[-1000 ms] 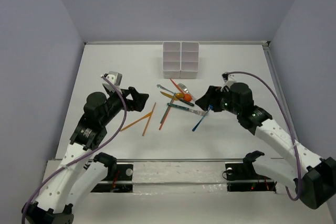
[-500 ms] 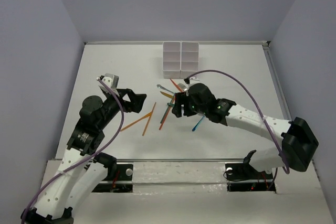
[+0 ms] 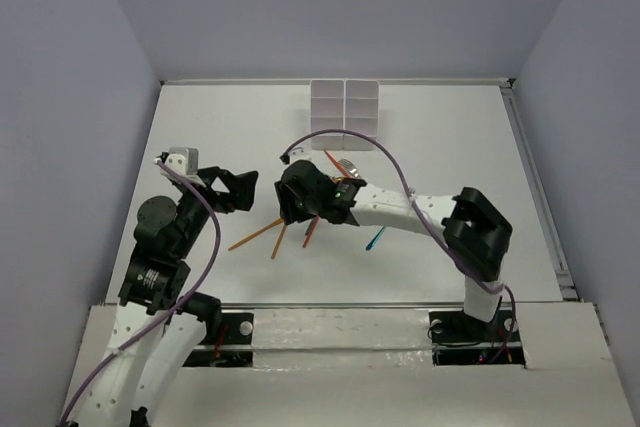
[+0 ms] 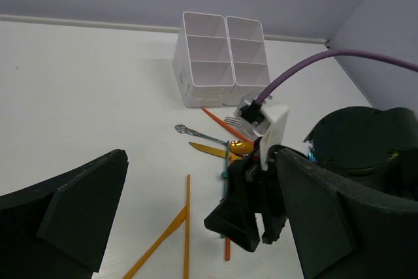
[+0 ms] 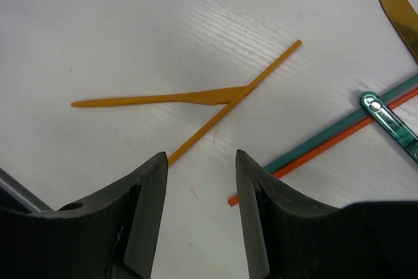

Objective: Sort the eating utensils into containers

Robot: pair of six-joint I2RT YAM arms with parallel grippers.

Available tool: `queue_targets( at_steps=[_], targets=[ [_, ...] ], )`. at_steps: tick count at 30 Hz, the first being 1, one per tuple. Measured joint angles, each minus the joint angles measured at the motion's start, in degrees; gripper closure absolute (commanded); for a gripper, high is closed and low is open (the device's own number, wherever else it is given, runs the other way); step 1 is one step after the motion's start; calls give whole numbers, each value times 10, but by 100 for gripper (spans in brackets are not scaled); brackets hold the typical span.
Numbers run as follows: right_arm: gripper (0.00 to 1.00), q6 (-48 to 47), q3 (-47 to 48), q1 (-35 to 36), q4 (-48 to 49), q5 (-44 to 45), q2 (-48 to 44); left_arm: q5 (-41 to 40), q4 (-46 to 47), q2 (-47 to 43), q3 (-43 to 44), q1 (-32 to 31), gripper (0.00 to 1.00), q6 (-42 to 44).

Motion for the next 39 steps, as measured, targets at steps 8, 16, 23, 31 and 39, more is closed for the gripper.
queue_targets(
  at_steps=[8,16,23,31,39],
  targets=[
    [56,-1,115,3,-52,70,140,17,8,-6,0,16,1,-5],
    [62,2,187,2,-95,116,208,37,9,-6,0,16,1,-6],
    [65,13,215,2,-118,155,233,47,14,6,0,15,1,-6],
    [72,26,218,2,-124,171,236,48,16,10,-2,15,1,-7],
    [80,38,218,0,-117,176,243,48,16,11,-2,15,1,-7]
  ],
)
